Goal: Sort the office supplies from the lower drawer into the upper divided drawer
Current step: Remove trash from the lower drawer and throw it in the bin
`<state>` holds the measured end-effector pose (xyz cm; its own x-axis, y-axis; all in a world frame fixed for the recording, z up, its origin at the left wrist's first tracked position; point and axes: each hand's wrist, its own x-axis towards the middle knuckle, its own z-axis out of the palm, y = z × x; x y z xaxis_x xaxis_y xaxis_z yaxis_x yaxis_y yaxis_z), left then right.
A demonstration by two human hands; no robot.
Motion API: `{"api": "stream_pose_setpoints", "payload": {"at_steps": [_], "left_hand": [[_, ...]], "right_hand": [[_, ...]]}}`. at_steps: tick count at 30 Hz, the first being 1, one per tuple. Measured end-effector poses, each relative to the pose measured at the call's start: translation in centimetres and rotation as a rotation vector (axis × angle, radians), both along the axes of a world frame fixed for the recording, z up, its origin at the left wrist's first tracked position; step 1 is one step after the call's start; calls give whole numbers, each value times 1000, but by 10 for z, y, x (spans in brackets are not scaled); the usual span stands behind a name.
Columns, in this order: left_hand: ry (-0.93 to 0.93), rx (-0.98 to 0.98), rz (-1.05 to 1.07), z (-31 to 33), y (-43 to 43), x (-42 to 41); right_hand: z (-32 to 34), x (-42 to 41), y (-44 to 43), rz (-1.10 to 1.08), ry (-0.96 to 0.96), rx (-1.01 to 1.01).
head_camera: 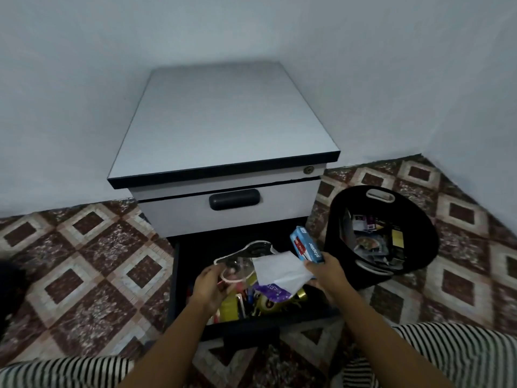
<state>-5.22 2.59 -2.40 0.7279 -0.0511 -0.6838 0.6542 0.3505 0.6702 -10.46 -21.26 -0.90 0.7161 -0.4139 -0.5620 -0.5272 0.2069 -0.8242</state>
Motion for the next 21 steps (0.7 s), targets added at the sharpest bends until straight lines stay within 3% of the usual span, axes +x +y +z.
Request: {"api": "stream_pose_setpoints", "payload": {"at_steps": [6,12,21], "left_hand": [[-36,13,-169,20,-35,-10],[-25,-31,-323,37,-98,-6],[-40,-86,-517,48,-218,2]], "right_hand": [[23,-26,-54,-90,-45,-132],[39,-35,-106,-290,-73,-112],[10,-34,-170,-640,81,-55]]}}
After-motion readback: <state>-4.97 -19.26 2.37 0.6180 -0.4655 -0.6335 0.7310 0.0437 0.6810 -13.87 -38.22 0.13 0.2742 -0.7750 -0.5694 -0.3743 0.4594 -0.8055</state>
